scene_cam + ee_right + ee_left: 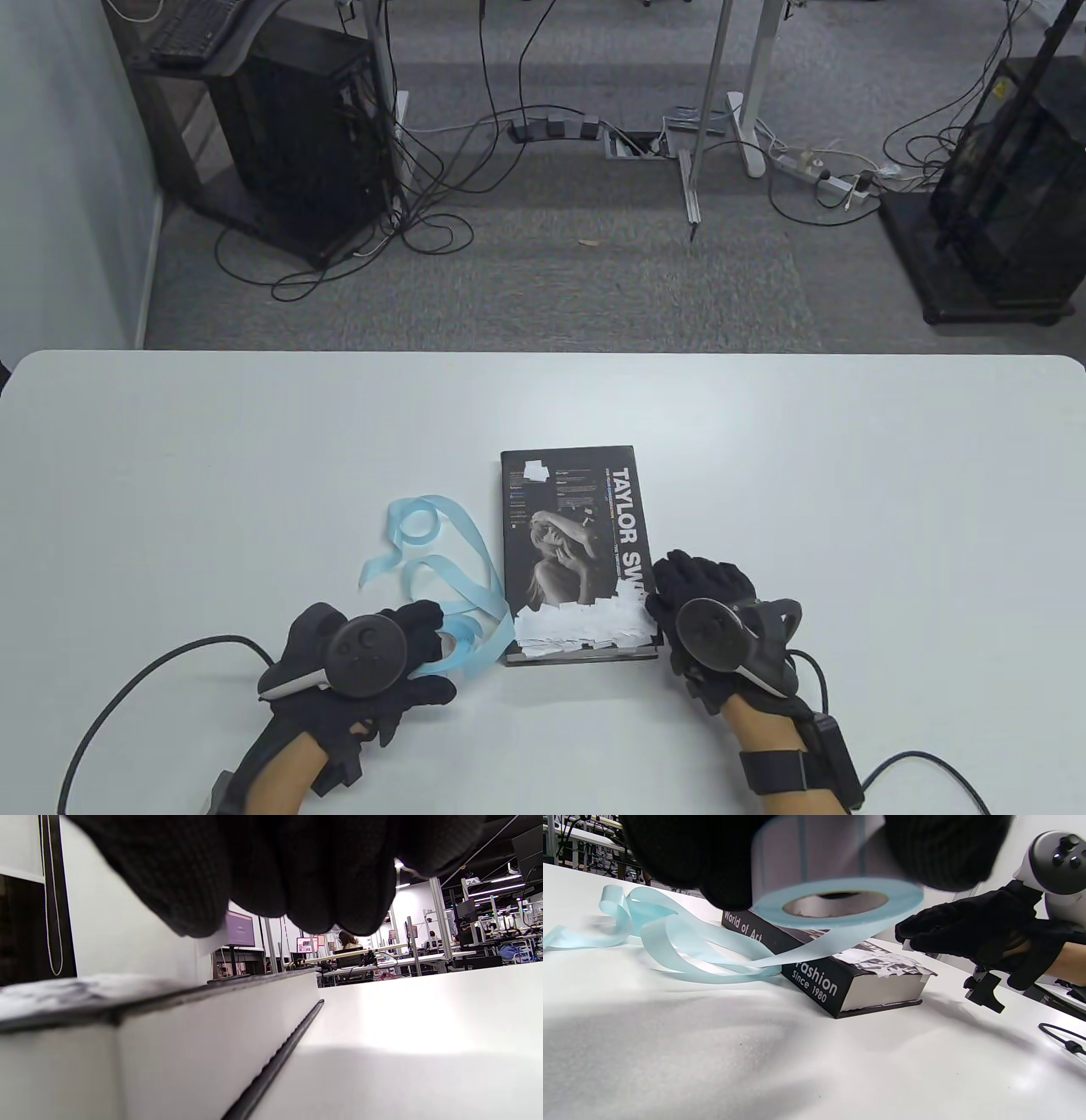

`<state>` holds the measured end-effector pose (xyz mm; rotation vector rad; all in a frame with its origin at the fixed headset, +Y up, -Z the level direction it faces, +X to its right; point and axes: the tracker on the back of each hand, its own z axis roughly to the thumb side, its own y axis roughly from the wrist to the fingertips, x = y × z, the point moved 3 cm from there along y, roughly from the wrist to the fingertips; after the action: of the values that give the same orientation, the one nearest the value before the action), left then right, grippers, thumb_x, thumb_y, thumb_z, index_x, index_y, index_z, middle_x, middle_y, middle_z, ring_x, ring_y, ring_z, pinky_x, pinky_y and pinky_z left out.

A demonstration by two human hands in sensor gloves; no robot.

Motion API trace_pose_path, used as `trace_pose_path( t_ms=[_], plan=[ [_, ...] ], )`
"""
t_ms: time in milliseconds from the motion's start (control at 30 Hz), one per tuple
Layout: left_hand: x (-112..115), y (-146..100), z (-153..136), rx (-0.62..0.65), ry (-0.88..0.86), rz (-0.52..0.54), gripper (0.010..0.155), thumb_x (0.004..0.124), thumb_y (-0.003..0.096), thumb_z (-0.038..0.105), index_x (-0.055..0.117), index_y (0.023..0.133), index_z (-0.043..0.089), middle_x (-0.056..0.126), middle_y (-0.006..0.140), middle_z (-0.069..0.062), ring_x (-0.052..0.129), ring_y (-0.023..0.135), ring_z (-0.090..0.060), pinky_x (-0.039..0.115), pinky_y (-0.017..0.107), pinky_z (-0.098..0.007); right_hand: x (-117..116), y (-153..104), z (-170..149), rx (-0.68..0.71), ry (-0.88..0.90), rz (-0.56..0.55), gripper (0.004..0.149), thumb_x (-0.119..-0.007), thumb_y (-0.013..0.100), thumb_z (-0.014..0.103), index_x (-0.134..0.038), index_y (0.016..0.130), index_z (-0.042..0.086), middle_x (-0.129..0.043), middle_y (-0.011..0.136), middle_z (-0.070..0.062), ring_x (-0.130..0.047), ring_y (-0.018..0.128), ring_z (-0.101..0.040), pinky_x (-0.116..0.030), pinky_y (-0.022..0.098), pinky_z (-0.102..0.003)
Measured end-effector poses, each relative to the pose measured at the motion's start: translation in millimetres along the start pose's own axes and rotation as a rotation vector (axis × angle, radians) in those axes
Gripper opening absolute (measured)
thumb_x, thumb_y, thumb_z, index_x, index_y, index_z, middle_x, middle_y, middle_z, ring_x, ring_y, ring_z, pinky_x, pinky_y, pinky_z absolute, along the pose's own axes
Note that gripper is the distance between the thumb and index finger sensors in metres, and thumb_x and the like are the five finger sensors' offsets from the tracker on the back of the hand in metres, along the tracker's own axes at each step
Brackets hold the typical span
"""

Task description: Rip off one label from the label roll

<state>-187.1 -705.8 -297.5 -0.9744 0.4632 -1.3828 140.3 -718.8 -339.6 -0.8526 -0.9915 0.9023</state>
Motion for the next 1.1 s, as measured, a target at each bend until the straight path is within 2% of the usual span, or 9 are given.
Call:
trace_pose_path(
  t_ms=[300, 600, 867, 967, 1100],
  plan=[
    [0, 0, -1, -0.004, 0.014, -0.002, 0.063, 0.076, 0.0402, 0.056, 0.078, 0.081, 0.007, 0.06, 0.107, -0.016, 0.082, 0.083, -0.039, 0.072, 0.058, -0.054, -7, -1, 12, 0.055, -0.008, 0.026, 0.043, -0.099, 0.034, 0.033, -0.094, 0.073, 0.016, -0.098, 0.076, -0.013, -0.102, 0.067, -0.037, -0.076, 0.055, -0.056],
    [1, 1, 0, -0.01, 0.031, -0.014, 0.063, 0.076, 0.0403, 0.055, 0.078, 0.081, 0.007, 0.059, 0.107, -0.016, 0.081, 0.084, -0.039, 0.071, 0.059, -0.054, -10, 0, 19, 0.085, 0.012, 0.057, 0.033, -0.098, 0.034, 0.029, -0.099, 0.065, 0.019, -0.103, 0.071, -0.009, -0.102, 0.068, -0.035, -0.076, 0.056, -0.056],
    [0, 3, 0, -0.01, 0.041, -0.012, 0.063, 0.076, 0.0404, 0.055, 0.078, 0.081, 0.007, 0.059, 0.107, -0.016, 0.081, 0.084, -0.039, 0.071, 0.059, -0.054, -22, 6, 5, 0.003, 0.217, 0.286, 0.033, -0.093, 0.037, 0.028, -0.097, 0.068, 0.017, -0.088, 0.088, -0.01, -0.091, 0.08, -0.04, -0.069, 0.06, -0.061],
    [1, 3, 1, -0.01, 0.047, -0.015, 0.063, 0.076, 0.0404, 0.055, 0.078, 0.081, 0.007, 0.059, 0.107, -0.016, 0.081, 0.084, -0.038, 0.071, 0.059, -0.054, -26, 3, 9, 0.015, 0.196, 0.375, 0.038, -0.092, 0.038, 0.031, -0.092, 0.072, 0.015, -0.08, 0.094, -0.01, -0.086, 0.083, -0.043, -0.066, 0.061, -0.062],
    [2, 2, 2, -0.011, 0.051, -0.016, 0.063, 0.076, 0.0404, 0.055, 0.078, 0.081, 0.007, 0.059, 0.107, -0.016, 0.081, 0.084, -0.038, 0.071, 0.059, -0.054, -27, -1, 20, 0.061, 0.105, 0.434, 0.045, -0.089, 0.039, 0.034, -0.085, 0.077, 0.012, -0.073, 0.098, -0.012, -0.085, 0.084, -0.044, -0.066, 0.061, -0.063]
  ],
)
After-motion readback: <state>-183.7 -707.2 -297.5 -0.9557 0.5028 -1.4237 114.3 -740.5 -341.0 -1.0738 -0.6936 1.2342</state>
